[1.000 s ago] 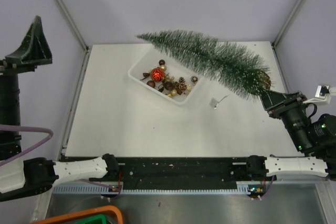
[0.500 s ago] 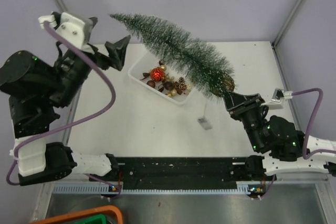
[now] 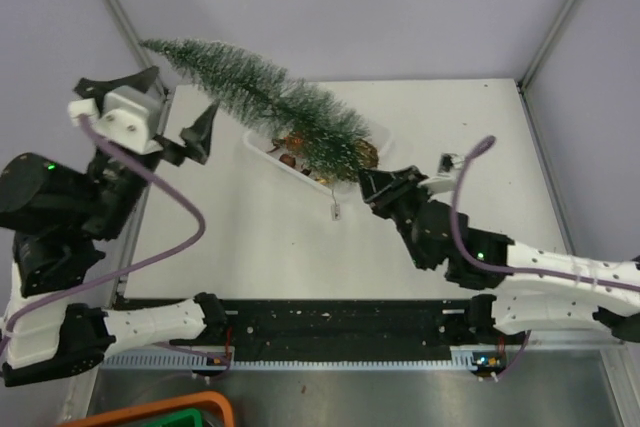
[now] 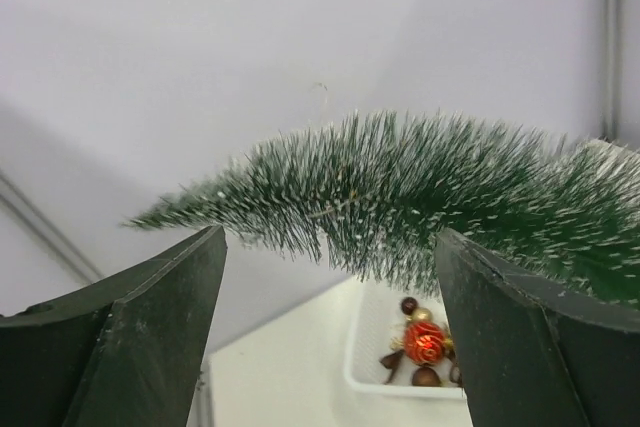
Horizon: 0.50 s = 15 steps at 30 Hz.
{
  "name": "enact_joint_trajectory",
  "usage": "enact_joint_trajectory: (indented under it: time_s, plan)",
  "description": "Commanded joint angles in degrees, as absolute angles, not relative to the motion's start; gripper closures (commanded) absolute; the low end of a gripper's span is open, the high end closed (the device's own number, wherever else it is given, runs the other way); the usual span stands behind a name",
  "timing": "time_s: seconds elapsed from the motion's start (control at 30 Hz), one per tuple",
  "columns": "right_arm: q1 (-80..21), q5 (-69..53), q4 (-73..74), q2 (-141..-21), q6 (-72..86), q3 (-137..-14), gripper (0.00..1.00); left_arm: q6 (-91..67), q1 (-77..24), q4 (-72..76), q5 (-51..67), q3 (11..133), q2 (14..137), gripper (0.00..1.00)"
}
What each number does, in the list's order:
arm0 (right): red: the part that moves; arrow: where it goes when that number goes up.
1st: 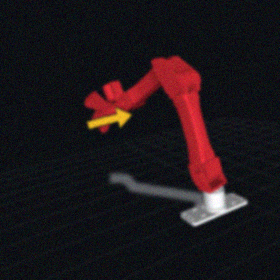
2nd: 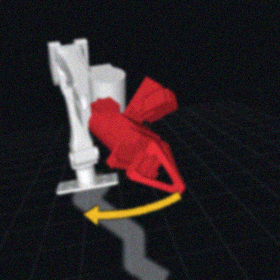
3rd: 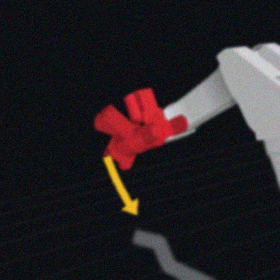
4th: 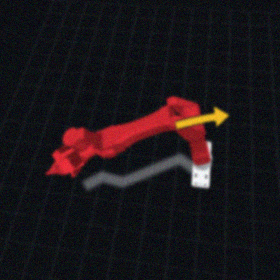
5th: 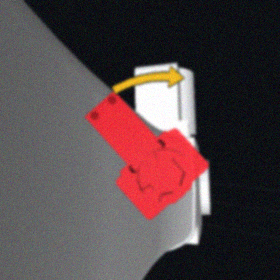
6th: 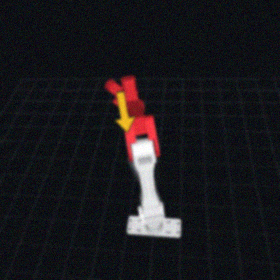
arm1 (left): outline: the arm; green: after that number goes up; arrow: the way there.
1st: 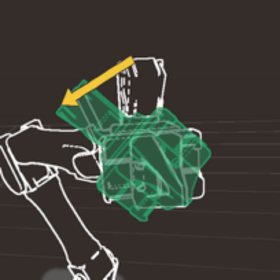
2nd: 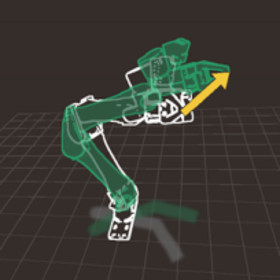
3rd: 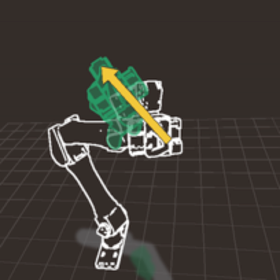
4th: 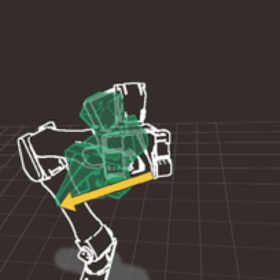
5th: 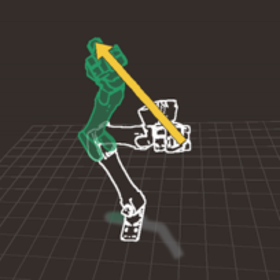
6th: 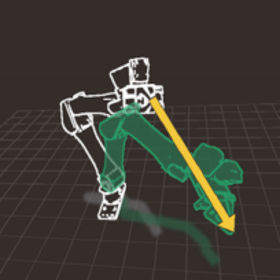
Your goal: Decorate the small christmas tree
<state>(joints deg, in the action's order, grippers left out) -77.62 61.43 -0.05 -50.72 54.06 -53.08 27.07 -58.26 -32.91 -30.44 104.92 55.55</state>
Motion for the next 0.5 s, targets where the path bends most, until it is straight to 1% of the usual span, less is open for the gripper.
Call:
enact_joint_trajectory:
  time_s: [0.0,0.1,0.17,0.27,0.47]
  plan:
    - [-71.91,45.37,-3.07,-59.57,64.59,-56.07,1.00,43.91,-58.10,-24.79,-30.58,102.50,47.48,0.08]
    - [-69.00,39.22,-7.10,-65.46,67.40,-56.51,1.00,50.61,-58.18,-25.75,-31.72,99.15,42.55,0.06]
    - [-67.68,34.66,-9.57,-69.50,68.73,-57.56,1.00,52.81,-58.18,-25.06,-34.17,98.09,40.44,0.01]
    - [-66.62,30.42,-12.82,-75.56,69.52,-60.37,1.00,53.87,-58.27,-20.66,-38.75,96.86,38.76,0.02]
    - [-65.74,26.46,-17.22,-83.49,70.84,-63.46,1.00,53.35,-58.18,-22.94,-39.72,94.93,36.22,0.02]
